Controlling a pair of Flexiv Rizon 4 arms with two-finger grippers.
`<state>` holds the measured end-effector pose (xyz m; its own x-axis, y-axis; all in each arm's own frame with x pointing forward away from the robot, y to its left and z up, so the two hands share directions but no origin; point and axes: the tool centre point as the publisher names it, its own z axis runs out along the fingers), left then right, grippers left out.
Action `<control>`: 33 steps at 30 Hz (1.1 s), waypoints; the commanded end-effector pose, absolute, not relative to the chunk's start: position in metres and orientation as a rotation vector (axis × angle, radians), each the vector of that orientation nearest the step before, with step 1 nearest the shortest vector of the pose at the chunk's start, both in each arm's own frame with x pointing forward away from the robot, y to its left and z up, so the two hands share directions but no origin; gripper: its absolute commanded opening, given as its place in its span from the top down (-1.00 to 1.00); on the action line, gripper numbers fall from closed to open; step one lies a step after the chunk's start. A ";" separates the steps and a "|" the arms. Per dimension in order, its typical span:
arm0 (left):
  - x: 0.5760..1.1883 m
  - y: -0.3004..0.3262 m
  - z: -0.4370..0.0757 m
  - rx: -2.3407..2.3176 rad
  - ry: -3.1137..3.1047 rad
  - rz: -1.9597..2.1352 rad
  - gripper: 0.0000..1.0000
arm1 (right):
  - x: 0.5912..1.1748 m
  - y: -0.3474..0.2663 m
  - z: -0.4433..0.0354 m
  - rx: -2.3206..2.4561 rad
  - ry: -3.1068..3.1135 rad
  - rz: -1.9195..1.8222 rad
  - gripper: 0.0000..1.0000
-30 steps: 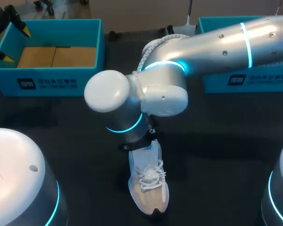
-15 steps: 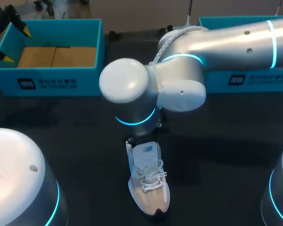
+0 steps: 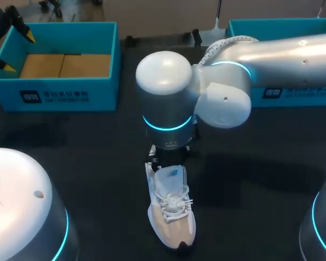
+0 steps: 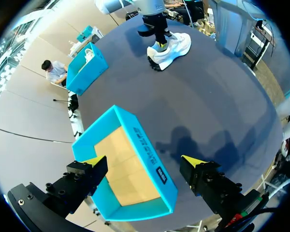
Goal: Take the shoe out of the shoebox, open the shoe tongue, remove and reinsert the insole, then place the shoe into the shoebox
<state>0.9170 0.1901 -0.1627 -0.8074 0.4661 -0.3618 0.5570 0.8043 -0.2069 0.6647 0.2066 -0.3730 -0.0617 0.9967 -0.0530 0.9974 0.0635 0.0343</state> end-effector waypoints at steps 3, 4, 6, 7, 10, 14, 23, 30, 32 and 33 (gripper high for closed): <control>0.916 0.190 -0.163 0.784 2.699 -0.436 -1.00 | 0.661 0.214 -0.372 2.071 2.250 -0.087 0.33; 0.916 0.190 -0.163 0.784 2.699 -0.436 -1.00 | 0.660 0.215 -0.371 2.060 2.260 -0.094 0.33; 0.916 0.190 -0.163 0.784 2.699 -0.436 -1.00 | 0.660 0.217 -0.371 2.046 2.269 -0.089 0.34; 0.916 0.190 -0.163 0.784 2.699 -0.436 -1.00 | 0.661 0.219 -0.371 2.032 2.282 -0.093 0.33; 0.916 0.190 -0.163 0.784 2.699 -0.436 -1.00 | 0.665 0.223 -0.372 2.009 2.300 -0.099 0.36; 0.916 0.190 -0.163 0.784 2.699 -0.436 -1.00 | 0.675 0.223 -0.371 1.967 2.313 -0.086 0.33; 0.916 0.190 -0.163 0.784 2.699 -0.436 -1.00 | 0.682 0.210 -0.368 1.947 2.314 -0.076 0.22; 0.916 0.190 -0.163 0.784 2.699 -0.436 -1.00 | 0.674 0.208 -0.365 1.967 2.334 -0.096 -0.65; 0.916 0.190 -0.163 0.784 2.699 -0.436 -1.00 | 0.672 0.207 -0.363 1.960 2.337 -0.100 -1.00; 0.916 0.190 -0.163 0.784 2.699 -0.436 -1.00 | 0.671 0.207 -0.362 1.955 2.337 -0.099 -1.00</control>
<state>0.9170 0.1901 -0.1628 -0.8074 0.4660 -0.3618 0.5569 0.8044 -0.2070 0.6740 0.2106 -0.3647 -0.1738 0.9780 -0.1155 0.9845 0.1754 0.0039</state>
